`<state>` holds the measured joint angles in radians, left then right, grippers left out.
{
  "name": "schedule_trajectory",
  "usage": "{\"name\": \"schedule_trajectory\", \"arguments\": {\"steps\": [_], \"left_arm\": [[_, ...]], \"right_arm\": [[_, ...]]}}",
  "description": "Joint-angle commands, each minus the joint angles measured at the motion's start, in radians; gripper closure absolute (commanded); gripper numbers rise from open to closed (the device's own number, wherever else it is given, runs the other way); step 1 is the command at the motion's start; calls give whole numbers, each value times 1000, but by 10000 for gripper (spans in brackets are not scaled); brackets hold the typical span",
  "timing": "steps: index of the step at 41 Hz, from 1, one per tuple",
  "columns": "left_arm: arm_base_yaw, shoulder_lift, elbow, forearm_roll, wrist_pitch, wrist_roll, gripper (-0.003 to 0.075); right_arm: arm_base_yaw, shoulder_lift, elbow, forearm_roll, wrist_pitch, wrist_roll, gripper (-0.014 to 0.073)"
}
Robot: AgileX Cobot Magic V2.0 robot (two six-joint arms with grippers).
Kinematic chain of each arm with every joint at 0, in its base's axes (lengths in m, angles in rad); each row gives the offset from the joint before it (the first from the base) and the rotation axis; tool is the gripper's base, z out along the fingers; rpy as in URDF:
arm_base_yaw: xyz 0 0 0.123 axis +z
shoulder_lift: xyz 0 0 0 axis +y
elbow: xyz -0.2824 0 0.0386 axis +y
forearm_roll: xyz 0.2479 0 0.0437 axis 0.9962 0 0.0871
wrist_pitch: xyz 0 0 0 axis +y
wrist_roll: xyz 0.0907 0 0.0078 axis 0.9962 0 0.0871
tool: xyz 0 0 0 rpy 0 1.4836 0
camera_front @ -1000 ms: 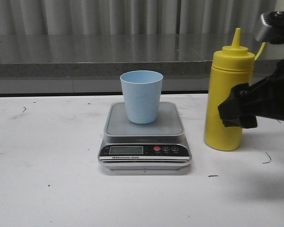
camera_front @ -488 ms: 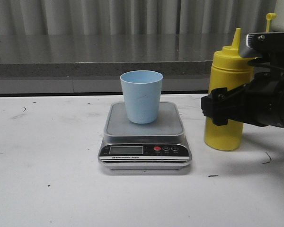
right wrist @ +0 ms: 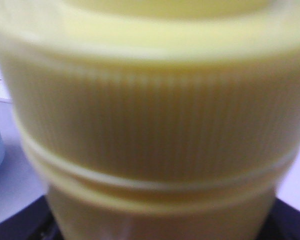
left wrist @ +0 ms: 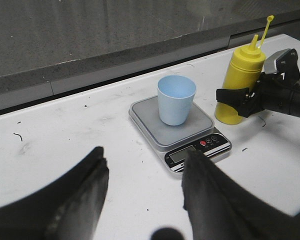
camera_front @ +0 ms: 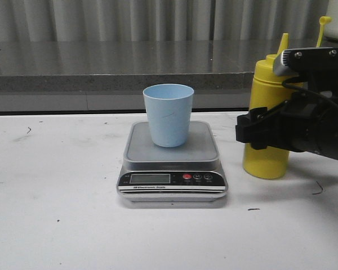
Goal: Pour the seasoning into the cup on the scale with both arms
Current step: 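Move the right gripper to the yellow squeeze bottle and grasp its body, then lift the yellow bottle with the right gripper and tilt its nozzle toward the cup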
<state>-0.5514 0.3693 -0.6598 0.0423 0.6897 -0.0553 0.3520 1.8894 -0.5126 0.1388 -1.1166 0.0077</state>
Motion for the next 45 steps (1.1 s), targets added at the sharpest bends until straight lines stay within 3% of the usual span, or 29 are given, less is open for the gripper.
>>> {"name": "schedule_trajectory", "arguments": {"steps": [1,8,14,29,34,45], "left_arm": [[-5,7,-25,1,-84,-6,373],[-5,7,-25,1,-84,-6,373],[-5,7,-25,1,-84,-6,373],[-5,7,-25,1,-84,-6,373],[-5,7,-25,1,-84,-6,373],[-5,7,-25,1,-84,-6,373]], "right_arm": [[-1,-80,-14,-11,-52,-8,268],[-1,-214,-17,-11,134,-93,268],[-1,-355,-64,-11,385,-244,268],[-1,-435,-484,-62,1257,-552,268],[7,-391,-621,-176,1440,-584,268],[109,-245,-814,-595,1745,-517,268]]}}
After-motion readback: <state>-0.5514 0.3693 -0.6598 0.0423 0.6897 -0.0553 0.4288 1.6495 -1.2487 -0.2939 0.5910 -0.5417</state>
